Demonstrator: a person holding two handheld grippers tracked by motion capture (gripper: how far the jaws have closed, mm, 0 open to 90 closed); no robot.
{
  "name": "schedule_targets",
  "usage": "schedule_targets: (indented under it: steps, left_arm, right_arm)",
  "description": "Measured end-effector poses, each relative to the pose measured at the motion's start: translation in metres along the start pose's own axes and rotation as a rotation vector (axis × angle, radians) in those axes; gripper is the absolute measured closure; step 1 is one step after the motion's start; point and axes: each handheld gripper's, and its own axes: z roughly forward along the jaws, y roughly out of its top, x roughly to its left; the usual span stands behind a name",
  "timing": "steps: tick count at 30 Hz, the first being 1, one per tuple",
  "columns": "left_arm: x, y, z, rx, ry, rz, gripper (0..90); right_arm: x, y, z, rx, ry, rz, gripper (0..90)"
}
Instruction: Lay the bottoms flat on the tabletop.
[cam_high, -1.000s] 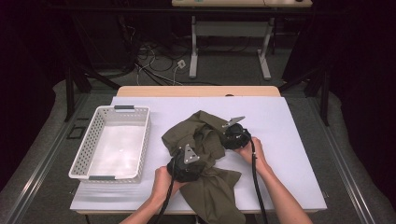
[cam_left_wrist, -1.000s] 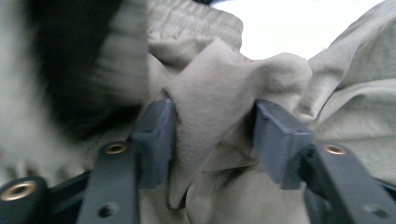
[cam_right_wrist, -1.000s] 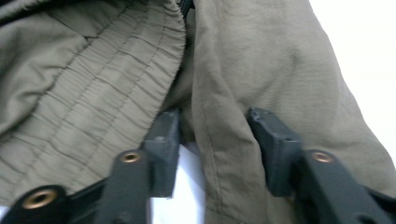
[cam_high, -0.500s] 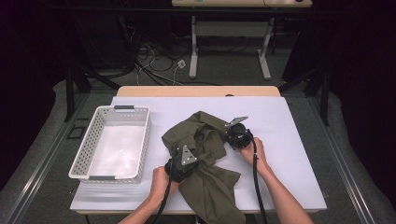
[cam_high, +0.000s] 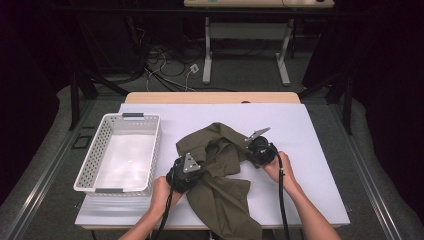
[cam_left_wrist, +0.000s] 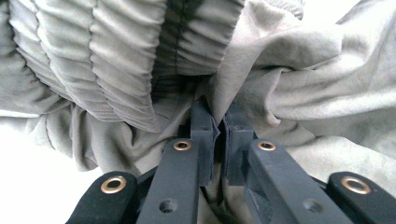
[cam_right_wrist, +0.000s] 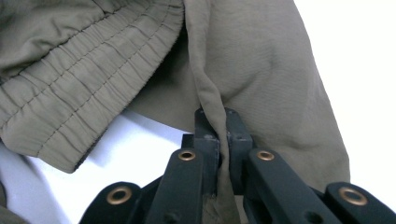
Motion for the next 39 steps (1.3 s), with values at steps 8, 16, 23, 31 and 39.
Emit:
schedule_targets:
  steps: [8, 16, 23, 31, 39]
  left_arm:
    - [-0.016, 0.017, -0.015, -0.022, -0.022, 0.021, 42.4]
    - [-0.030, 0.021, 0.007, -0.025, -0.020, 0.070, 49.1]
    - [-0.028, 0.013, 0.017, -0.013, 0.003, 0.105, 79.5]
    - [-0.023, 0.012, 0.011, -0.035, 0.005, 0.078, 84.4]
    - [-0.006, 0.014, -0.011, -0.086, 0.038, 0.042, 84.7]
  right_arm:
    - [0.003, 0.010, 0.002, -0.033, -0.007, -0.054, 52.3]
    - [0.003, 0.015, 0.023, 0.001, -0.015, -0.007, 48.9]
    - [0.001, 0.012, 0.024, -0.043, -0.027, -0.011, 81.4]
    - [-0.001, 0.010, 0.018, -0.028, -0.014, 0.020, 89.4]
    - [-0.001, 0.007, 0.000, -0.010, -0.014, 0.038, 89.9]
